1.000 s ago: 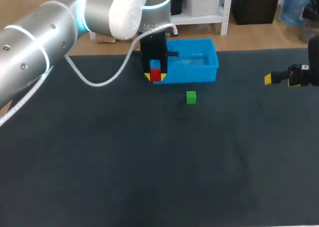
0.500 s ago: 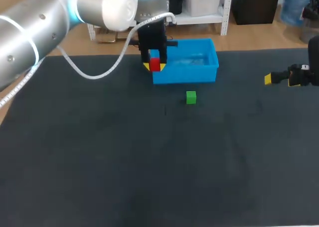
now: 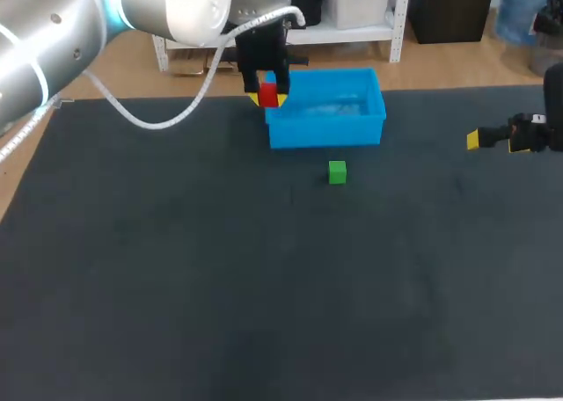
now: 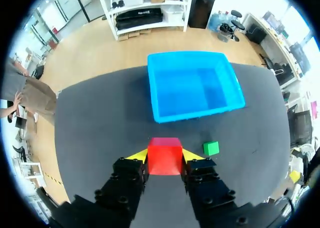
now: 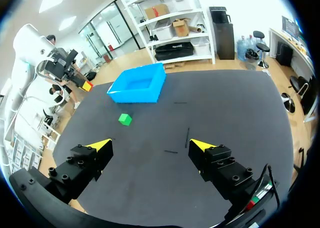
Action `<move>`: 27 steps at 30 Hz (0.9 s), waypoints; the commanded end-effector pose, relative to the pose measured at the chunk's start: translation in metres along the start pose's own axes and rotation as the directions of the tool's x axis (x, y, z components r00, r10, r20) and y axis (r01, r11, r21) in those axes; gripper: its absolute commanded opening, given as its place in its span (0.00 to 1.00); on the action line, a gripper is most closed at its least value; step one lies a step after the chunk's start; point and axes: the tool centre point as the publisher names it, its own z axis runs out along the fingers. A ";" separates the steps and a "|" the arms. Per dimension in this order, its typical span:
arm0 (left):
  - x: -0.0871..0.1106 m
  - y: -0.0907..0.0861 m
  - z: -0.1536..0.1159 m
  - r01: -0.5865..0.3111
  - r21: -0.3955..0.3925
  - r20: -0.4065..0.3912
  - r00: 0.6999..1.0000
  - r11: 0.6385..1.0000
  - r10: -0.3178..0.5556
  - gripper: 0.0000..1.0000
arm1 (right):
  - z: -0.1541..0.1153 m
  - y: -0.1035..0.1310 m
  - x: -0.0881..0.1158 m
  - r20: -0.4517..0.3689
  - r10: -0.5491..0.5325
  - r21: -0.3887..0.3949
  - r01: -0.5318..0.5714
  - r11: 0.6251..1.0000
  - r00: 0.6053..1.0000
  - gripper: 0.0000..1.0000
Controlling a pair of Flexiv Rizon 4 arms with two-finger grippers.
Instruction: Use the left arm to pick the red cube and place it into the blue plastic box first, then use the right arm to grasp the green cube and put it into the same blue plastic box after the first action is fully finished.
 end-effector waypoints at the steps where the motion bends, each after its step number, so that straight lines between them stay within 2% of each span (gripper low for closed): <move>1: -0.007 0.002 -0.008 -0.008 -0.003 0.013 1.000 1.000 0.008 0.00 | 0.000 0.000 0.000 -0.001 -0.001 0.000 0.001 1.000 1.000 1.00; 27: -0.061 -0.001 -0.015 -0.071 -0.039 0.093 0.993 0.997 0.074 0.00 | 0.000 0.000 0.000 -0.001 -0.001 0.000 0.001 1.000 1.000 1.00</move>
